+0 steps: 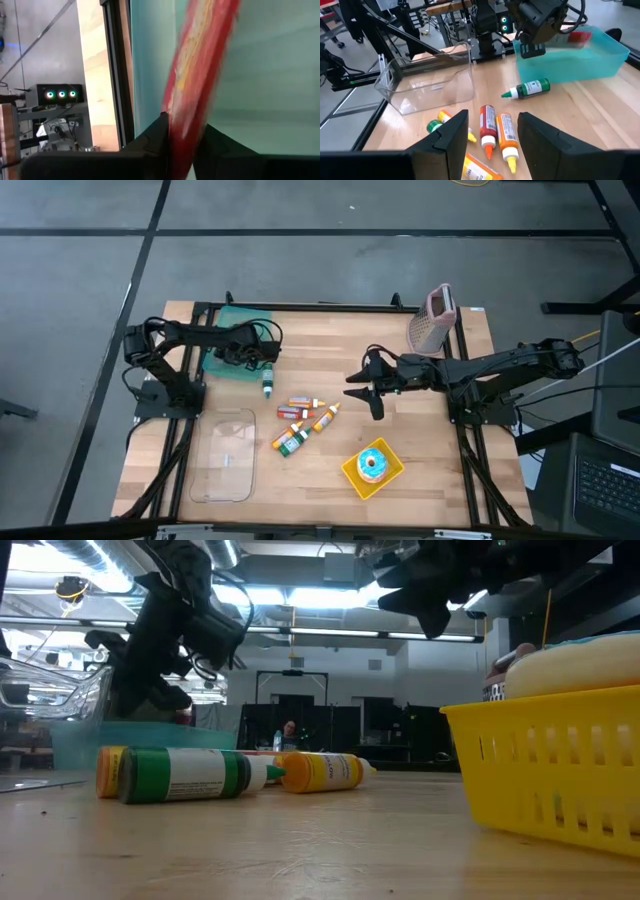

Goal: Pick & Place Food Item
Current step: Put the red popcorn bag into the blue bin, then put the top yellow food coloring bottle into the transparent bin

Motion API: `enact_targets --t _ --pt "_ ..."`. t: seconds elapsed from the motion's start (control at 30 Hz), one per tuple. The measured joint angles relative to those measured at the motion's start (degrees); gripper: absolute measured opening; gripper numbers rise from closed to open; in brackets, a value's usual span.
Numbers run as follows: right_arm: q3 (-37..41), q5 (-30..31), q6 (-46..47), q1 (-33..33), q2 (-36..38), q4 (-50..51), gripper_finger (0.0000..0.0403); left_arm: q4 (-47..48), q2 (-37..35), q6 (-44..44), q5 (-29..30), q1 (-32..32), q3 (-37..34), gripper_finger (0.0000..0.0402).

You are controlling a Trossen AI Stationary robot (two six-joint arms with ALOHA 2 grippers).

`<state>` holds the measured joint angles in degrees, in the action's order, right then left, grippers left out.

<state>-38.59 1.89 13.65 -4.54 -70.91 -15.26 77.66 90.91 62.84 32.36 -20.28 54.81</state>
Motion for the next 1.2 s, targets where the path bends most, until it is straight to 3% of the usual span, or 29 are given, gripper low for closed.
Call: enact_targets --t 0.43,0.63,0.83,0.93,1.03,1.13,1.2 --pt "0.0 0.0 -0.6 0.0 0.0 0.1 0.0168 -1.5 0.0 0.8 5.7 1.1 0.0 0.0206" --pt "0.0 0.0 -0.6 0.0 0.0 0.1 0.0168 -1.7 0.0 -0.7 6.8 1.7 1.0 0.0218" --pt "0.0 0.0 -0.6 0.0 0.0 0.1 0.0168 -7.6 0.0 -5.6 10.7 4.5 7.0 0.0219" --pt "0.0 0.0 -0.6 0.0 0.0 0.1 0.0168 -15.4 -0.1 -14.4 15.0 7.2 11.3 0.0219" --pt "0.0 0.1 -0.6 0.0 0.0 0.3 0.0168 -29.0 -0.1 -29.2 17.6 11.0 14.6 0.0217" --pt "0.0 0.1 -0.9 0.0 0.0 1.5 0.0168 -46.2 -0.1 -46.0 15.0 14.8 15.1 0.0214" --pt "0.0 0.2 -1.0 0.0 0.0 2.5 0.0168 -55.2 -0.1 -52.2 12.0 17.2 15.1 0.0213"
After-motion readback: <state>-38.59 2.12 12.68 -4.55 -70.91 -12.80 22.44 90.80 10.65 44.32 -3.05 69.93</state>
